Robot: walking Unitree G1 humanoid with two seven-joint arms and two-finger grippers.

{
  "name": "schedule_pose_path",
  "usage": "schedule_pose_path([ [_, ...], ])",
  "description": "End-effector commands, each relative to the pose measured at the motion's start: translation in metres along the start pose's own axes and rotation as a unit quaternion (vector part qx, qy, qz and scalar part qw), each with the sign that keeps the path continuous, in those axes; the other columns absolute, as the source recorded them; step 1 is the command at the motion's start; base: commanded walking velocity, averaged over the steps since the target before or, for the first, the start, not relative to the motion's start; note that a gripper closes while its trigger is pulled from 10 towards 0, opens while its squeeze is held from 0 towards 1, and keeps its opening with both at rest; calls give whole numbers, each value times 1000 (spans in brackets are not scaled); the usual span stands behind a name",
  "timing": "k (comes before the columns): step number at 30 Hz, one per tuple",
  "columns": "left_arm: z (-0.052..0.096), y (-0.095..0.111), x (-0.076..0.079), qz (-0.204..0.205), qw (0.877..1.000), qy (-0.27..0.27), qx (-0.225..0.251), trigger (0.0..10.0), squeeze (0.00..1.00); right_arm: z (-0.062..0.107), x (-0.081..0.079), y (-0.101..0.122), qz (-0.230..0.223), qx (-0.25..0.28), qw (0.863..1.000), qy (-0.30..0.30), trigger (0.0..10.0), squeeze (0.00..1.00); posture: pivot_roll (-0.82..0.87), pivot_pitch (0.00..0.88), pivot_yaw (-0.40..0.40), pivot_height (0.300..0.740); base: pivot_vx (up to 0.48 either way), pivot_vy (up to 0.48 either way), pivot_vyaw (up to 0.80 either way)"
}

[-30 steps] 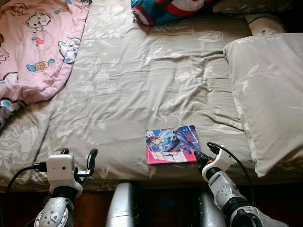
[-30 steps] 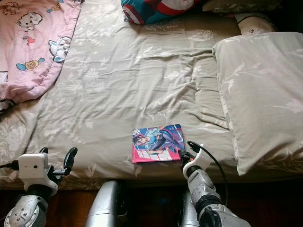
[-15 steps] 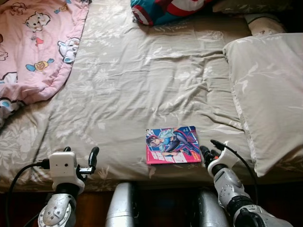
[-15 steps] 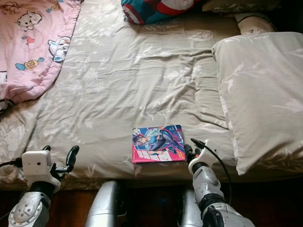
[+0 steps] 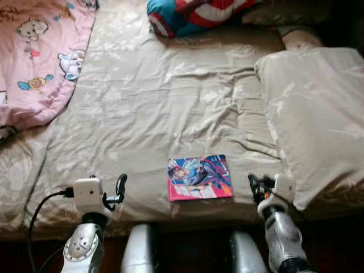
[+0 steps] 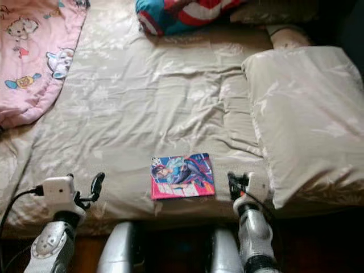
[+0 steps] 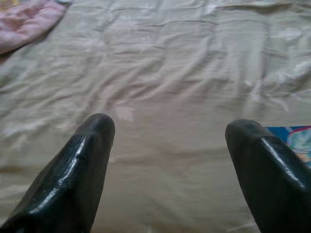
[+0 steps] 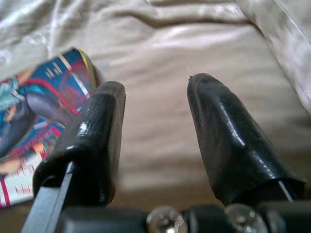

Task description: Clean up the room

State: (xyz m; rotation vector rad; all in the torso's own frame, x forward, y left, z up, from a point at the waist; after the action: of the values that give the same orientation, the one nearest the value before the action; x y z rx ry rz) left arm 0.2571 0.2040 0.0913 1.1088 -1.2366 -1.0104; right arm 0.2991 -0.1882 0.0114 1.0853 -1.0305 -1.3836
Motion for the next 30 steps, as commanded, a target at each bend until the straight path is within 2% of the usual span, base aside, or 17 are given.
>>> schedule_pose_path([
  [1,3,-8,-5,3,1000,9,-13,10000,0,5,0,-8,-7,-10,1000,2,10000,0,19,152,-1,638,0,0,0],
  [2,4,-12,-6,4,1000,11,-17,10000,0,7,0,-12,6,-20,1000,-2,10000,0,12,140,-2,638,0,0,0],
  [10,4,-12,-6,4,1000,11,-17,10000,0,7,0,-12,6,-20,1000,-2,10000,0,12,140,-2,638,0,0,0],
  [11,4,-18,-8,6,1000,13,-26,10000,0,9,-1,-17,15,-31,999,-7,10000,0,1,124,-4,643,0,0,0],
  [12,9,-61,-14,12,994,17,-108,10000,0,22,-4,-49,39,-119,992,1,10000,0,10,56,-5,653,0,0,0],
  [13,11,-76,-16,18,990,23,-137,10000,0,29,-4,-60,49,-150,987,2,10000,0,12,54,-5,658,0,0,0],
  [15,10,-91,-21,26,985,35,-168,10000,0,39,-4,-74,67,-187,980,5,10000,0,11,40,0,673,0,0,0],
  [18,11,-108,-25,9,977,36,-209,10000,0,53,0,-90,75,-223,972,1,10000,0,1,21,7,693,0,0,0],
  [24,24,-130,-35,-5,963,55,-264,10000,0,63,6,-100,73,-247,966,-13,10000,0,-11,0,13,738,0,0,0],
  [30,39,-149,-38,-11,948,67,-311,10000,0,70,9,-107,73,-270,960,-15,10000,0,-21,0,10,740,0,0,0],
])
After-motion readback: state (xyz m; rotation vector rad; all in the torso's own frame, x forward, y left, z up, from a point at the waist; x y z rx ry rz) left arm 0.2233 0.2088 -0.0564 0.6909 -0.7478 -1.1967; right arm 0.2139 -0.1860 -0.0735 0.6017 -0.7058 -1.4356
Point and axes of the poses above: a point about 5 cm out from each wrist's last joint towards the gripper, its own z axis pointing back from the gripper into the wrist, its own y axis along the axis of the wrist's last joint, x = y × z, the point moved 1 cm from there along -z, pointing out of the wrist towards the gripper, and after that the axes turned 10 degrees about z, right-handed, at the moved point
